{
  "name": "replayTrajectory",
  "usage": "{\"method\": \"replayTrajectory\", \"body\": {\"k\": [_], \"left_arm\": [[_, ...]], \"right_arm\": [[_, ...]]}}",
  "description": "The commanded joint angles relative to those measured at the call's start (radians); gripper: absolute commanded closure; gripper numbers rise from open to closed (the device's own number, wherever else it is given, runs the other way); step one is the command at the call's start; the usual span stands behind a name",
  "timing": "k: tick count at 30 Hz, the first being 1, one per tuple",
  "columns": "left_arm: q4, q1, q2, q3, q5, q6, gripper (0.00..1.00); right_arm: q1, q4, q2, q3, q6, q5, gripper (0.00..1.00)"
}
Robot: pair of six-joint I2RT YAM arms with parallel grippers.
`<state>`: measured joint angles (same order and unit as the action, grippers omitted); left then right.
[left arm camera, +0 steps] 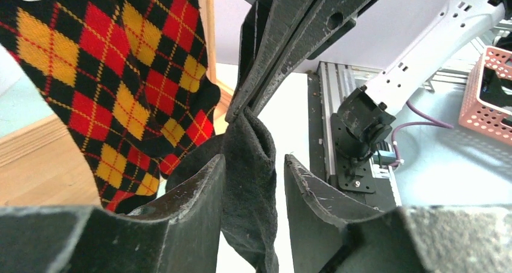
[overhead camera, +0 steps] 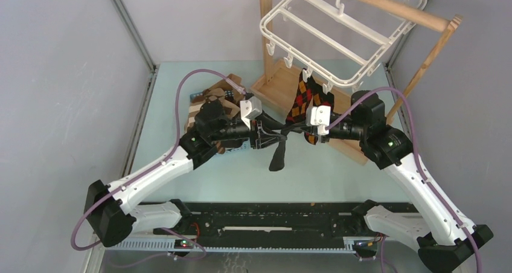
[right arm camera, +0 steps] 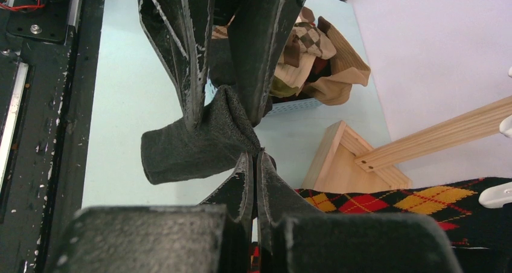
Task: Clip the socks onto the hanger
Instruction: Pick up the sock from the bin.
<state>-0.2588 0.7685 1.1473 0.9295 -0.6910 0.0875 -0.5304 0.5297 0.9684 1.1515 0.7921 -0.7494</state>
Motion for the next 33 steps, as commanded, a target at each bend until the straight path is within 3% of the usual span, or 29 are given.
{"method": "replayTrajectory", "body": {"k": [1, 3, 10, 16, 21, 27, 33], "left_arm": [[-0.005, 0.006, 0.015, 0.037, -0.055, -0.003, 0.56], [-0.007, 0.006, 0.018, 0.039, -0.053, -0.002, 0.60], [-0.017, 0.006, 0.030, 0.051, -0.048, 0.009, 0.95], [0.006, 0.005, 0.002, 0.040, -0.025, -0.048, 1.00], [0.100, -0.013, -0.019, 0.056, -0.043, -0.140, 1.00], [0.147, -0.072, -0.036, 0.066, -0.084, -0.147, 1.00], [0.202, -0.113, -0.048, 0.088, -0.084, -0.194, 1.00]], "right_arm": [[0.006, -0.043, -0.001, 0.027, -0.033, -0.008, 1.00], [0.006, -0.045, -0.002, 0.024, -0.037, -0.011, 1.00], [0.009, -0.048, -0.010, 0.013, -0.044, -0.016, 1.00], [0.035, -0.057, -0.023, 0.001, -0.072, -0.035, 1.00], [0.085, -0.081, -0.043, -0.017, -0.118, -0.092, 0.79], [0.156, -0.173, -0.078, -0.057, -0.230, -0.149, 0.49], [0.194, -0.230, -0.131, -0.102, -0.269, -0.180, 0.32]]}}
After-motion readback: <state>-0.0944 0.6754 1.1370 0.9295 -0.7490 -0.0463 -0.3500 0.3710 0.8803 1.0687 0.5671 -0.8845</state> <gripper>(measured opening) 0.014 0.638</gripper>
